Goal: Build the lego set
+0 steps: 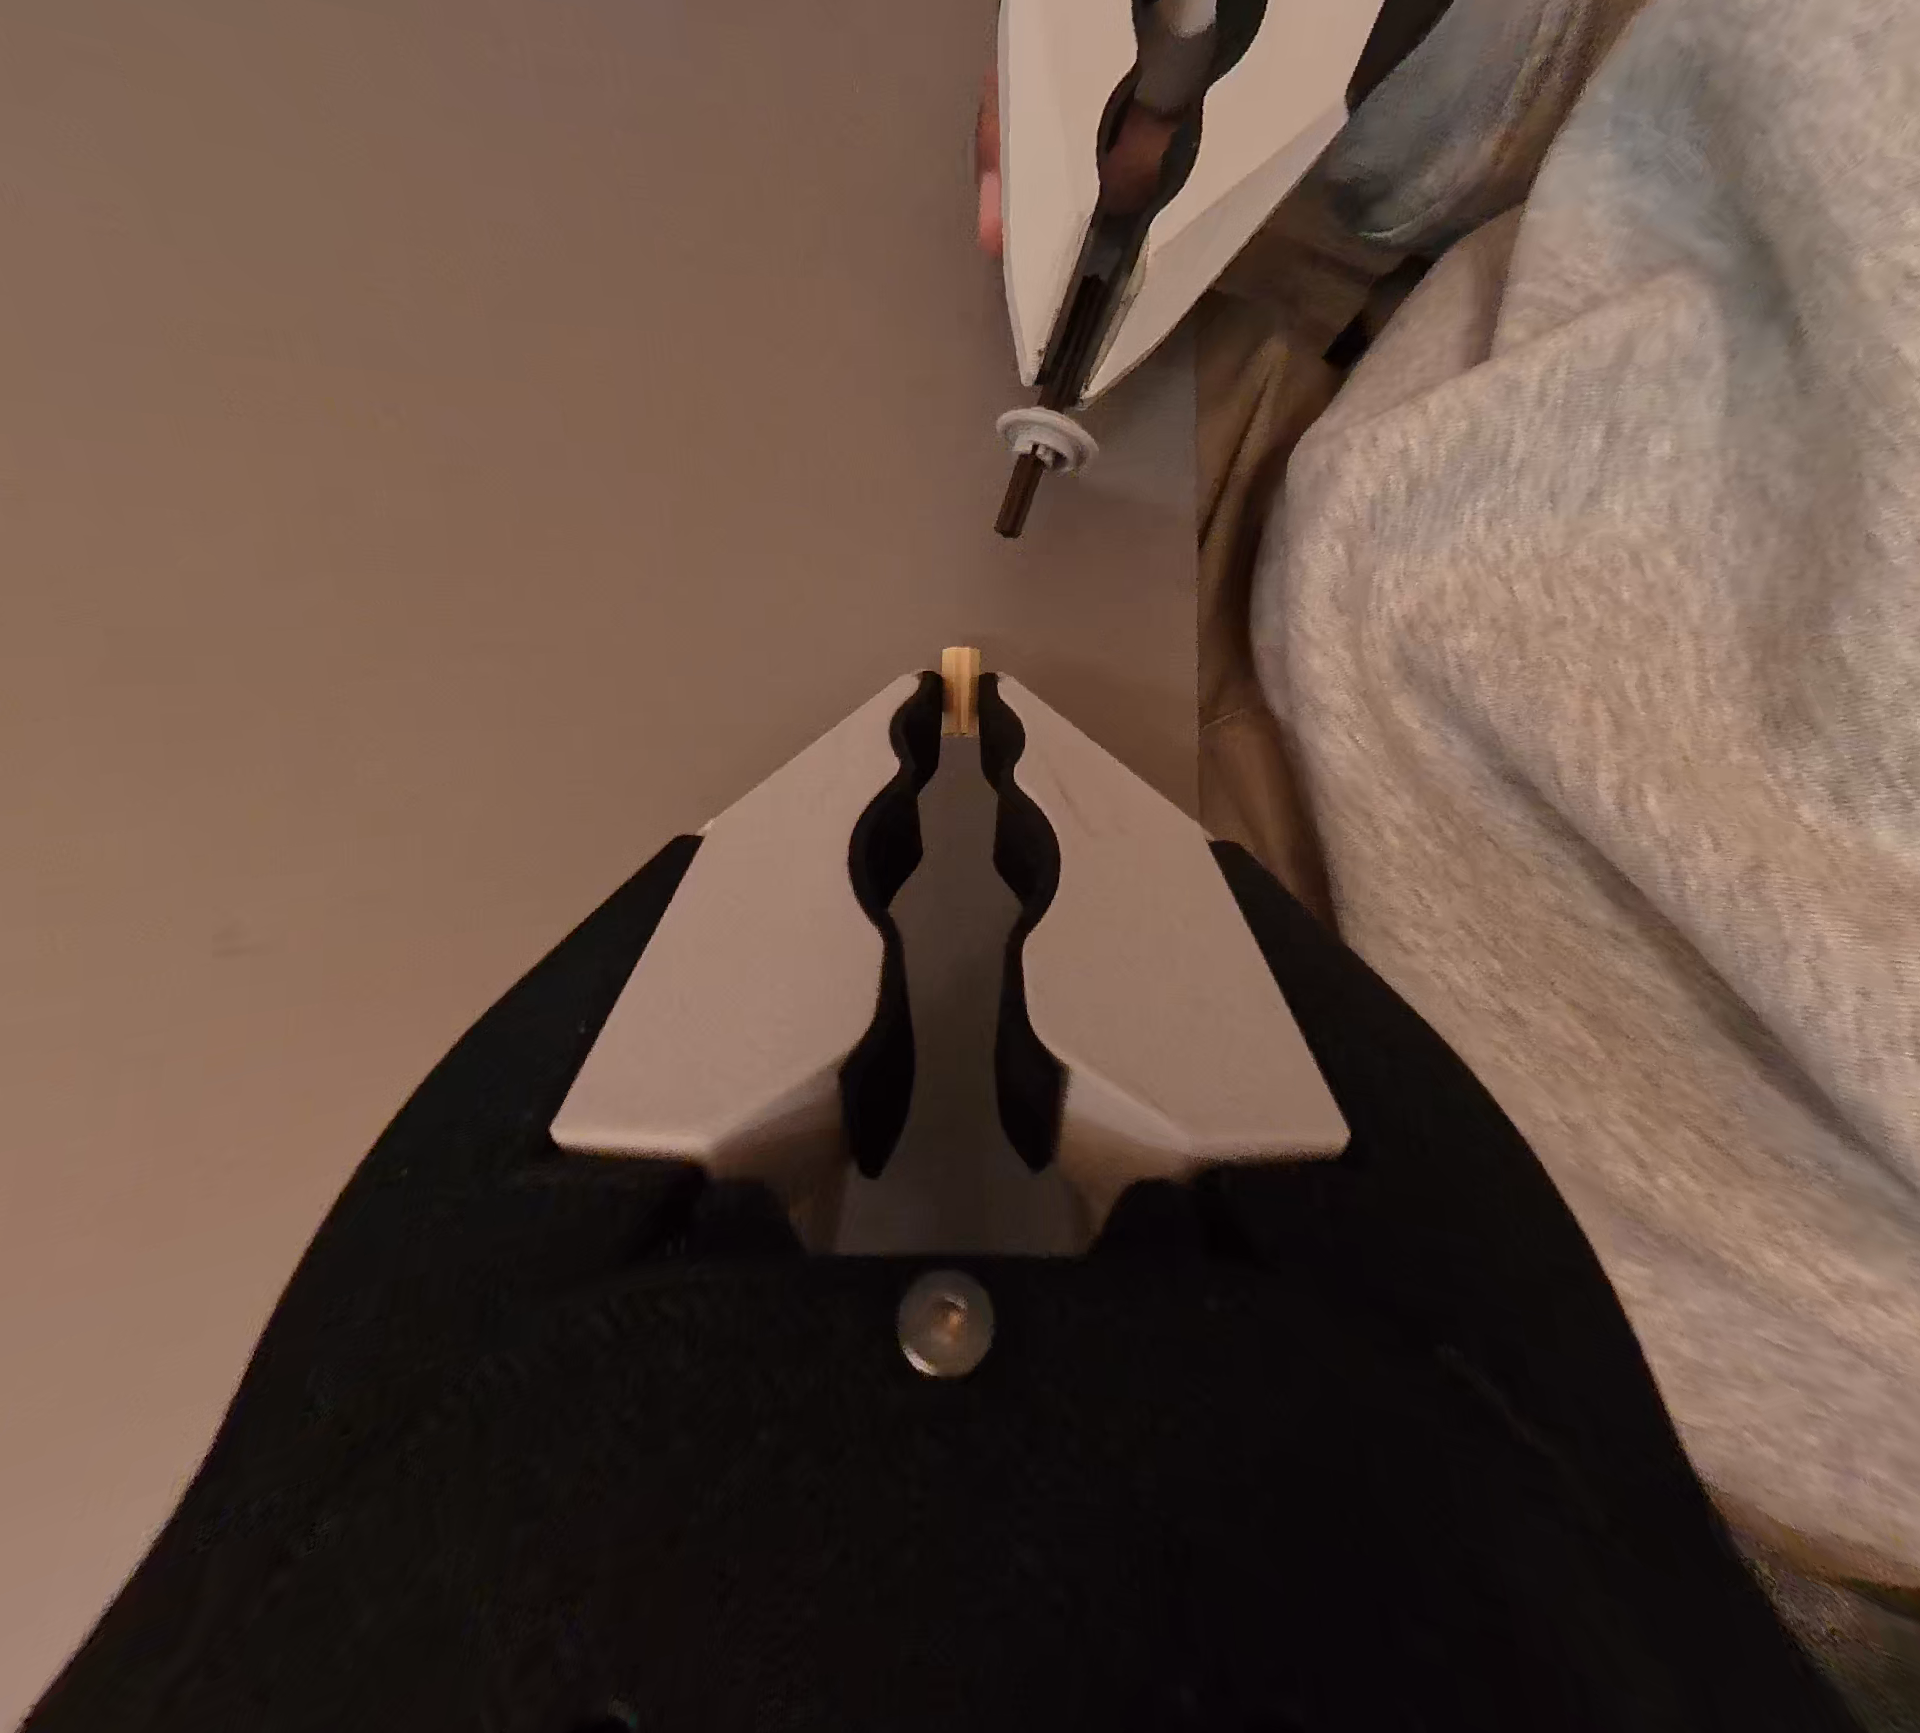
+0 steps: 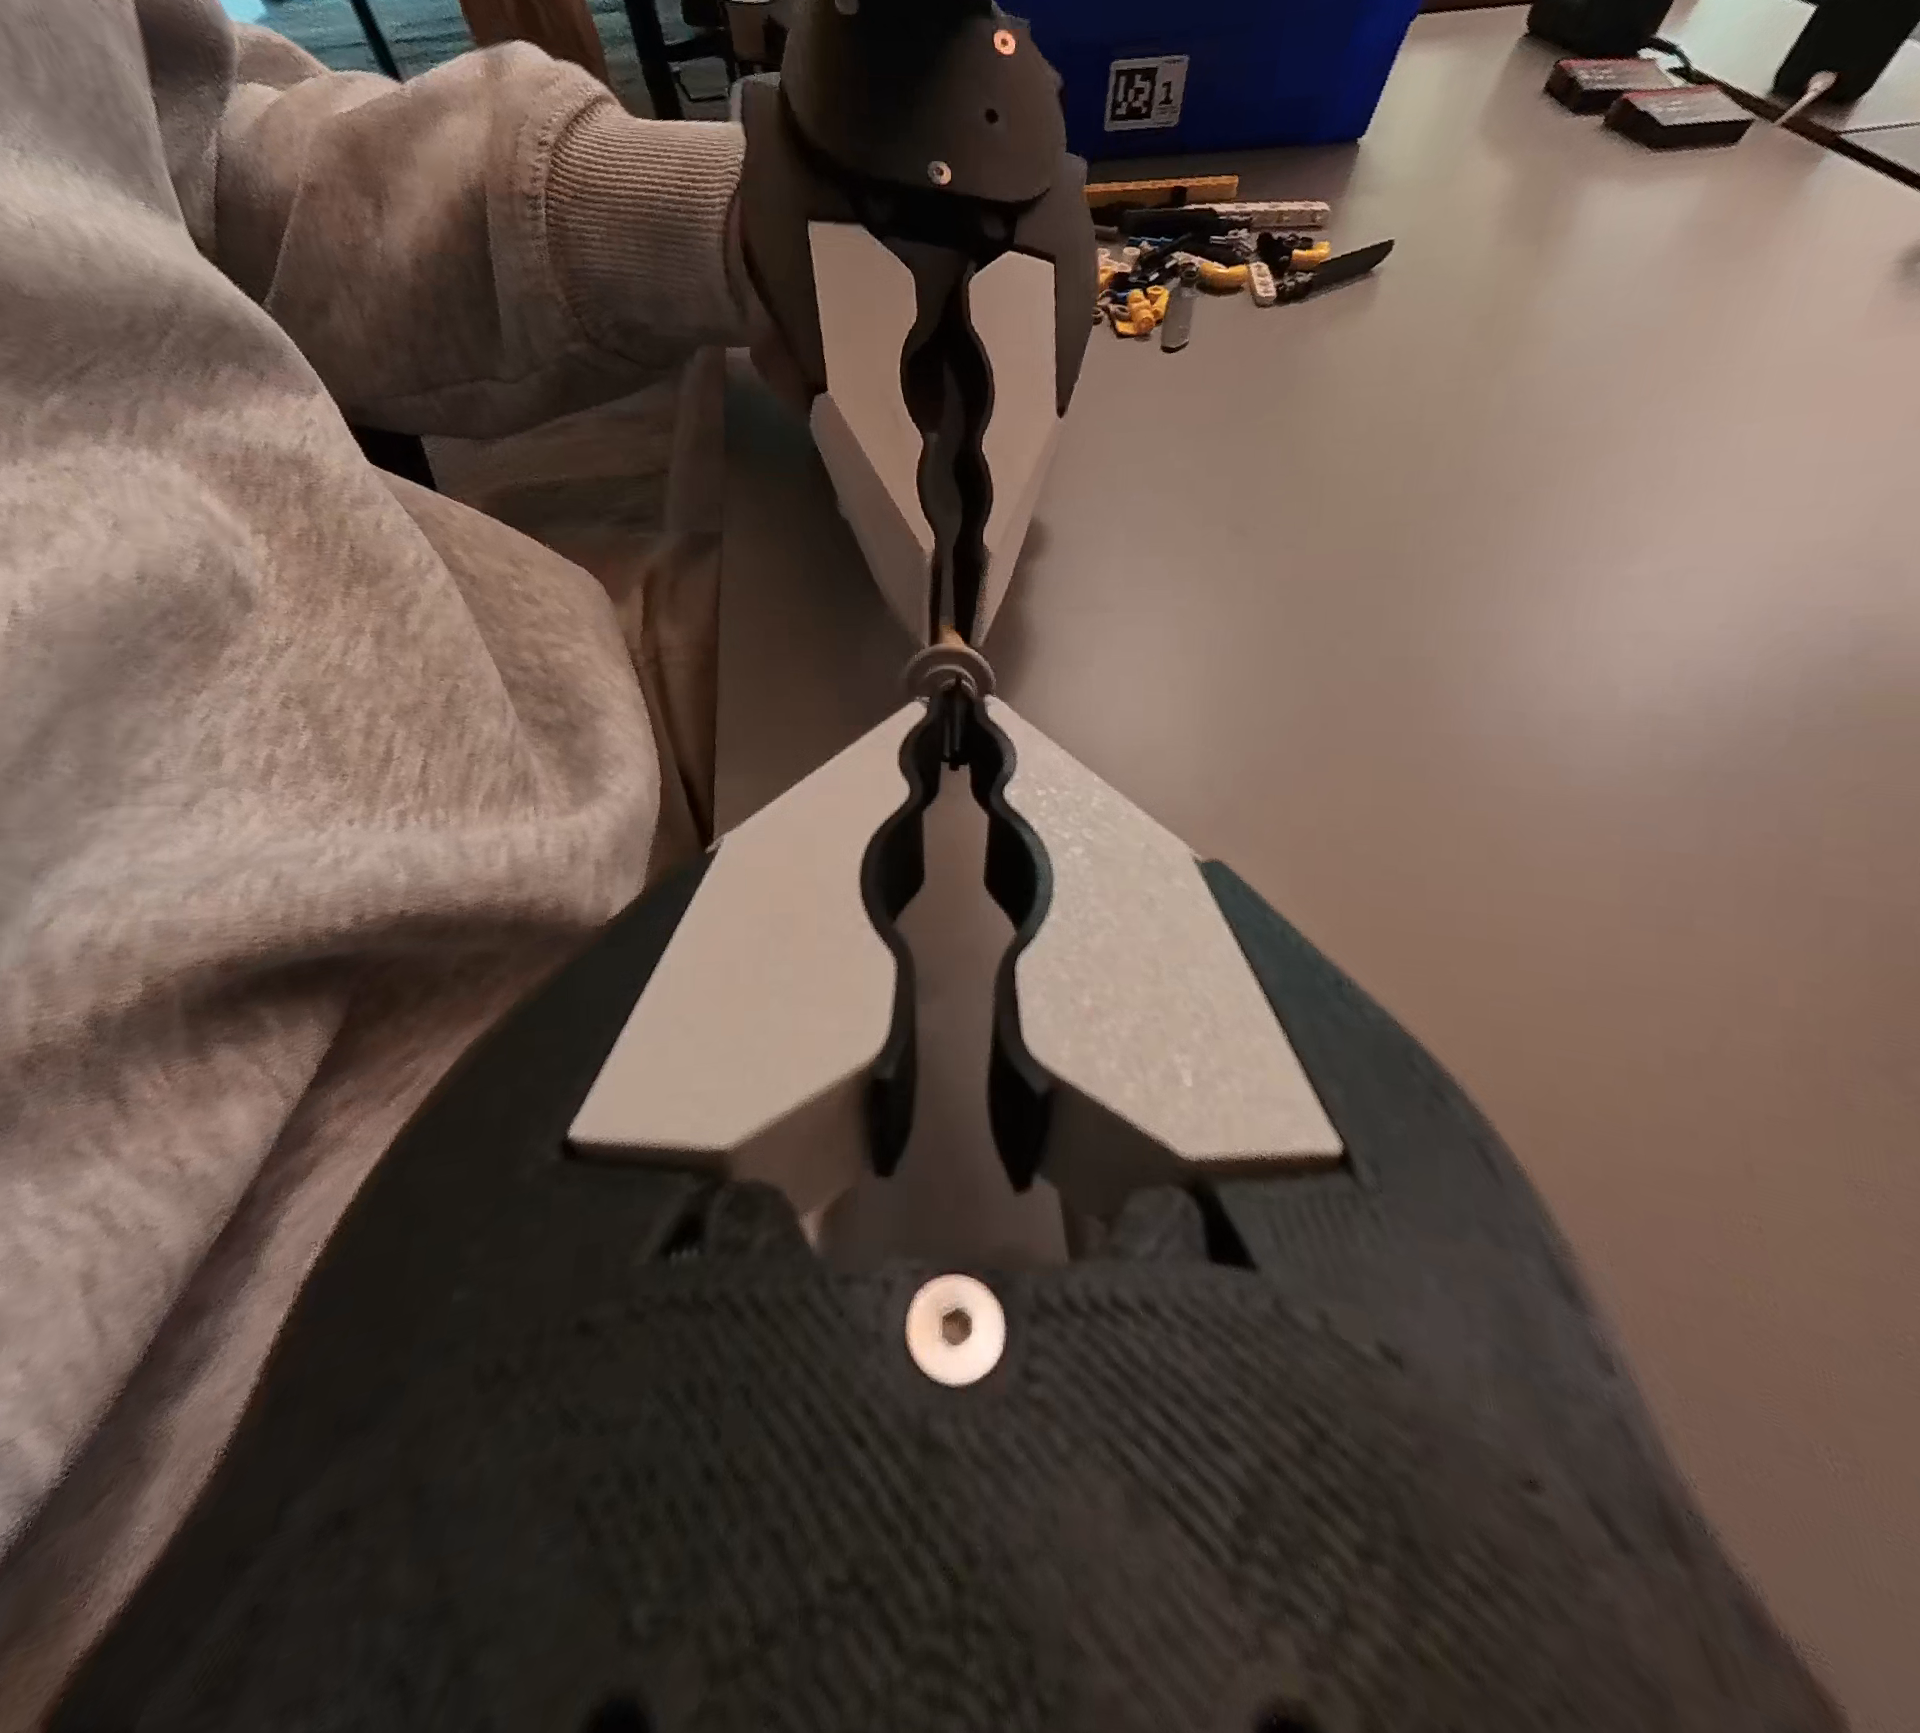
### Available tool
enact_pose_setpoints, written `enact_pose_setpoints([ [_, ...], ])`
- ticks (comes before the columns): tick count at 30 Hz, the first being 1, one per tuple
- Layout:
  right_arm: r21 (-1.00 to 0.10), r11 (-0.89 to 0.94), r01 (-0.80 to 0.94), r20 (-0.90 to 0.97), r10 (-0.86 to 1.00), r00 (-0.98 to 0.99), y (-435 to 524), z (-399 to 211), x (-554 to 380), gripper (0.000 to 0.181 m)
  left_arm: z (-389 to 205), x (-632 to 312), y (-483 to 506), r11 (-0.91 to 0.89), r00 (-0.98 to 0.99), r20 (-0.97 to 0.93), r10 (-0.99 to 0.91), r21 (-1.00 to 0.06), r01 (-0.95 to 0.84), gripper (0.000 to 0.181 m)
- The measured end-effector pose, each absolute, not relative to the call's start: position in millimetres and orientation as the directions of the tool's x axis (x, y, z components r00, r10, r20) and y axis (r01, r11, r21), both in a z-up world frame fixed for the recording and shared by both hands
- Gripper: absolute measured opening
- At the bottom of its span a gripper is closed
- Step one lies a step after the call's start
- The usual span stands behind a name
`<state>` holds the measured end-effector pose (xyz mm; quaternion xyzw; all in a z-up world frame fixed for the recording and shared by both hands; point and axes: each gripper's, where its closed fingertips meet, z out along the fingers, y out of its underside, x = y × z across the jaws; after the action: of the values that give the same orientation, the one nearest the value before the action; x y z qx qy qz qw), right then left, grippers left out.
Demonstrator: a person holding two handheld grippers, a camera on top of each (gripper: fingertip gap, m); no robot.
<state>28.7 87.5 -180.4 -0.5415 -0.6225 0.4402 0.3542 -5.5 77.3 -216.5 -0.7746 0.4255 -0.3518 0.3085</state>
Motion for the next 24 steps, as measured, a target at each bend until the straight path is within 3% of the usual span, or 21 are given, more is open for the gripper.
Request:
enact_pose_setpoints([
  [1,-0.932,0.028,0.362,-0.029,0.988,-0.153,88,-180,31,0.003,-215,-4,77,-0.45,0.377,0.297,-0.877,-0.78,-0.435,0.007],
  [9,-0.928,0.011,0.371,-0.027,0.995,-0.096,92,-182,37,0.003,-210,4,77,-0.504,0.283,0.419,-0.863,-0.762,-0.407,0.008],
  [14,-0.906,-0.147,0.396,-0.184,0.981,-0.057,94,-185,39,0.003,-207,3,78,-0.48,0.294,0.387,-0.874,-0.785,-0.393,0.007],
  [24,-0.908,-0.079,0.411,-0.142,0.982,-0.124,78,-186,28,0.003,-205,5,69,-0.421,0.315,0.309,-0.897,-0.812,-0.403,0.007],
])
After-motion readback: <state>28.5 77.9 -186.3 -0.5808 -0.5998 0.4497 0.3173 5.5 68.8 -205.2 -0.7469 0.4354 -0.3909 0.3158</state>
